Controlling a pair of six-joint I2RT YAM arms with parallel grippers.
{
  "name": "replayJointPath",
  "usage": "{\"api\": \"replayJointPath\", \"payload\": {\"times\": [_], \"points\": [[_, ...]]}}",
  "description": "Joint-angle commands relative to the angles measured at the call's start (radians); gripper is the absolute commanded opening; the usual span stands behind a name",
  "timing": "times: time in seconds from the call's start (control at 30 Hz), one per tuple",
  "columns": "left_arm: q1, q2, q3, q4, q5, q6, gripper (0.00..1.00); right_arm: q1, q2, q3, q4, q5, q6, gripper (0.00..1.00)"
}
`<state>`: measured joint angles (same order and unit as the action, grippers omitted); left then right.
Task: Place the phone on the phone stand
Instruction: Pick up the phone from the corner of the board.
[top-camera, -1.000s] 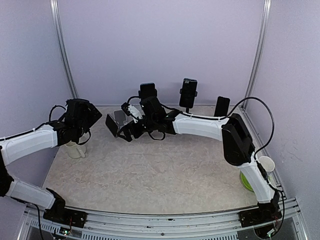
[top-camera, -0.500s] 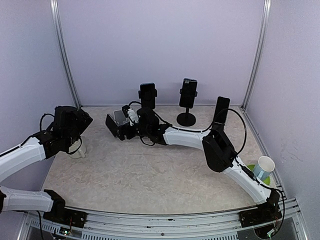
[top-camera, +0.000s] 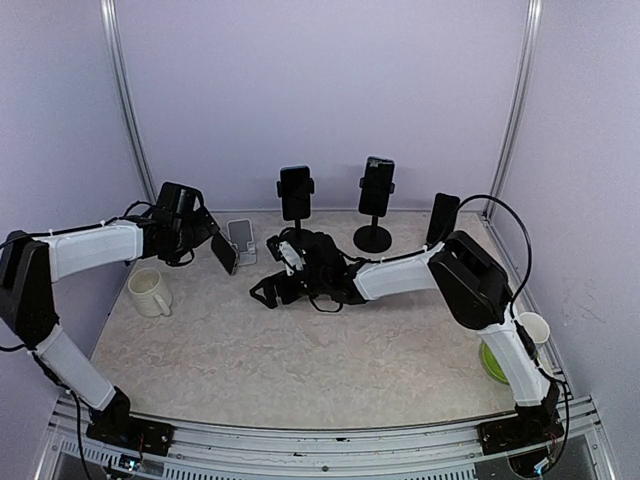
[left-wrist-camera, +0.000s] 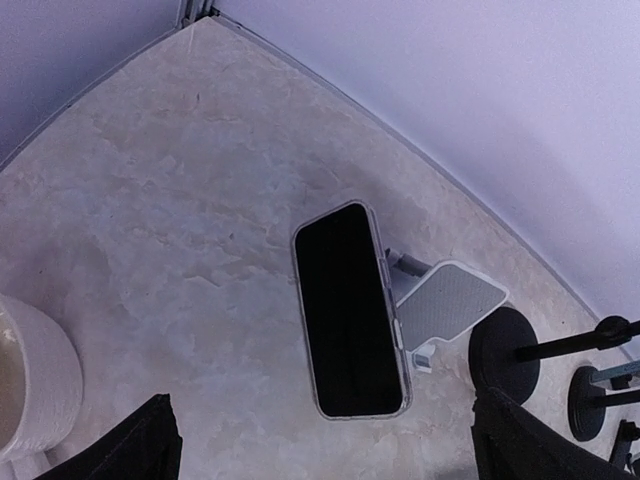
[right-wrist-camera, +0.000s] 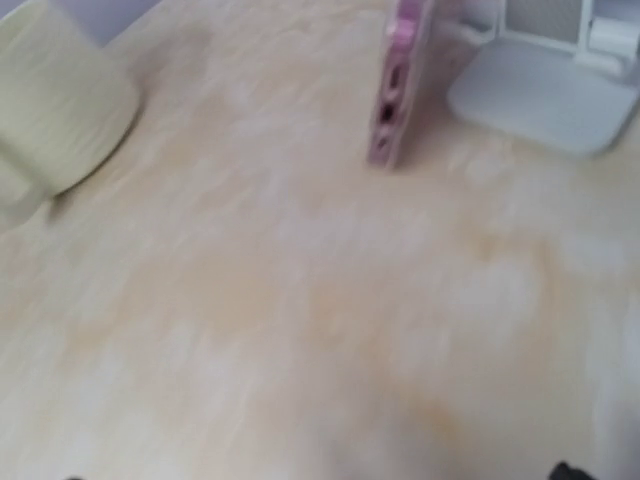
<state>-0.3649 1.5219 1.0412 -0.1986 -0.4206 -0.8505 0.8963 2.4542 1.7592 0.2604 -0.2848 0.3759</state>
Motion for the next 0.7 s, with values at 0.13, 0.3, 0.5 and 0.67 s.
{"api": "replayJointPath", "payload": {"times": [0.13, 0.3, 0.5, 0.67], "points": [[0.064, 0.323, 0.319, -0.121, 0.117, 0.202, 0.99, 0.03, -0.27, -0.235, 0.007, -0.032, -0.063, 1.0], [0.064, 0.462, 0.446, -0.141, 0.129, 0.251, 0.99, 0.057, -0.313, -0.288, -0.035, -0.038, -0.082, 1.0], [0.078, 0.508, 0.51, -0.141, 0.082, 0.252, 0.99, 0.064, -0.338, -0.334, -0.048, -0.051, -0.077, 1.0], [0.097, 0.456, 0.421, -0.021, 0.134, 0.238, 0.98, 0.066, -0.348, -0.347, -0.058, -0.055, -0.082, 1.0]]}}
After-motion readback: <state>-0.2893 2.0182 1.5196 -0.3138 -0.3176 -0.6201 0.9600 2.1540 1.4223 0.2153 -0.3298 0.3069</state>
